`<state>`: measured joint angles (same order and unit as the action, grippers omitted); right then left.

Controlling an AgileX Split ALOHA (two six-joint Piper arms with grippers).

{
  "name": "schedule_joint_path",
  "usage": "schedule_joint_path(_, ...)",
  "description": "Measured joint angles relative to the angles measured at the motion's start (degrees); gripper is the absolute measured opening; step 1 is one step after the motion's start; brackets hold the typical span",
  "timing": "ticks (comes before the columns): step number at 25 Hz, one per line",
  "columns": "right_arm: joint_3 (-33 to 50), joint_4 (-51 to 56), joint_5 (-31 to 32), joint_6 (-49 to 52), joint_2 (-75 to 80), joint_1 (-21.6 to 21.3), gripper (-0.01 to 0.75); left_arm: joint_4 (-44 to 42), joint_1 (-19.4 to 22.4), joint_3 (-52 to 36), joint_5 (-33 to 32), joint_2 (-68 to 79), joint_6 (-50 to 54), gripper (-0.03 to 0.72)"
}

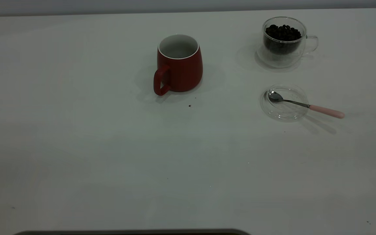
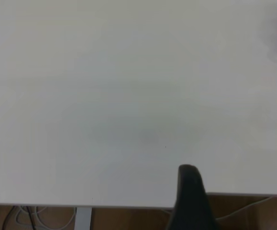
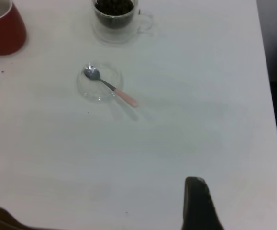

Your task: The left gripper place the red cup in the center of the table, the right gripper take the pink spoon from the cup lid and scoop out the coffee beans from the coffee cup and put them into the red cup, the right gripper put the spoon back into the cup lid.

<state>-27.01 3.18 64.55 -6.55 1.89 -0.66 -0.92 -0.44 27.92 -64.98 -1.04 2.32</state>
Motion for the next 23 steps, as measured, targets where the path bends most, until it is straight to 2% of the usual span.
schedule_joint_path(5, 0.0, -0.3, 0.0, 0.0, 0.0, -3.0, 0.489, 0.0, 0.0, 0.0, 0.0, 0.0, 0.0, 0.588)
schedule_joint_path(23, 0.0, -0.3, 0.0, 0.0, 0.0, -3.2, 0.489, 0.0, 0.0, 0.0, 0.0, 0.0, 0.1, 0.588)
